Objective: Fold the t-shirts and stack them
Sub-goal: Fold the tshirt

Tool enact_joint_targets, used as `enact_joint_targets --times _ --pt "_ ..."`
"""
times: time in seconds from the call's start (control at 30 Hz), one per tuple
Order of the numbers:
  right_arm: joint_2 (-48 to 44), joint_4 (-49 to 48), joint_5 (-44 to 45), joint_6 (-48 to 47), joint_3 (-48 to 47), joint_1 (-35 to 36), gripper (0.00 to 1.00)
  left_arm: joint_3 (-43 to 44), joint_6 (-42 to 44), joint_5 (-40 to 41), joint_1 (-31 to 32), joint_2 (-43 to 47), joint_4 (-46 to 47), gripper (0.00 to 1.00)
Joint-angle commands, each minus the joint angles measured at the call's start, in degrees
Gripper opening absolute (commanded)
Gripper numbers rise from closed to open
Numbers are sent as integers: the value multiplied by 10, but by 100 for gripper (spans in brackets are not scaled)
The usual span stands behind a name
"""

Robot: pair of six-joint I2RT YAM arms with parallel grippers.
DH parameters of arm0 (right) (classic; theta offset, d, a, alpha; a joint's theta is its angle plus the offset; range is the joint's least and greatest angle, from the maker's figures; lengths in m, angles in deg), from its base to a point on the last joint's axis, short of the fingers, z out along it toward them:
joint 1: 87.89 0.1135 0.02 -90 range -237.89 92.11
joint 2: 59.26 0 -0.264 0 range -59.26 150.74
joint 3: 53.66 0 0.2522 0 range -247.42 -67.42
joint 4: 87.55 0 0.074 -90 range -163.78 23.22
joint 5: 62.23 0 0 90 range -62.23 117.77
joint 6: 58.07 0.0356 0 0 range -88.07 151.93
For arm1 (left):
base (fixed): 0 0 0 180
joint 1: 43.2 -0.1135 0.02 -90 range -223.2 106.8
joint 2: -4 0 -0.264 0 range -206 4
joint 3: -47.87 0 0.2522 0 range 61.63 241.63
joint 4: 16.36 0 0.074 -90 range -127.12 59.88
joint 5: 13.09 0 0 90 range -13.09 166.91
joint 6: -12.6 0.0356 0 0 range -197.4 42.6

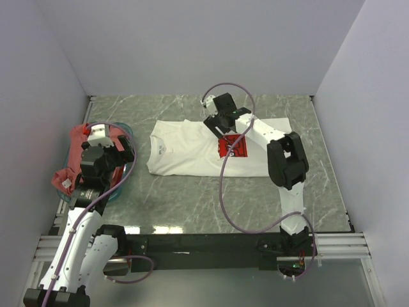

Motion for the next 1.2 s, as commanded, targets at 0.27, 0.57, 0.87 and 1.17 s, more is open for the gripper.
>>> enact_joint_targets --times 0.27,0.57,0.87,1.17 --pt "-143 104 -354 -5 21 -62 91 12 -111 -141 1 -66 37 91" --pt "-332 97 -441 -40 258 -156 91 63 -160 -272 19 -296 29 70" --pt "-397 106 -479 -57 342 -265 91 211 -83 -158 63 -488 -127 61" --pt "-405 117 -497 -71 368 -339 91 210 -69 -154 76 -525 -136 56"
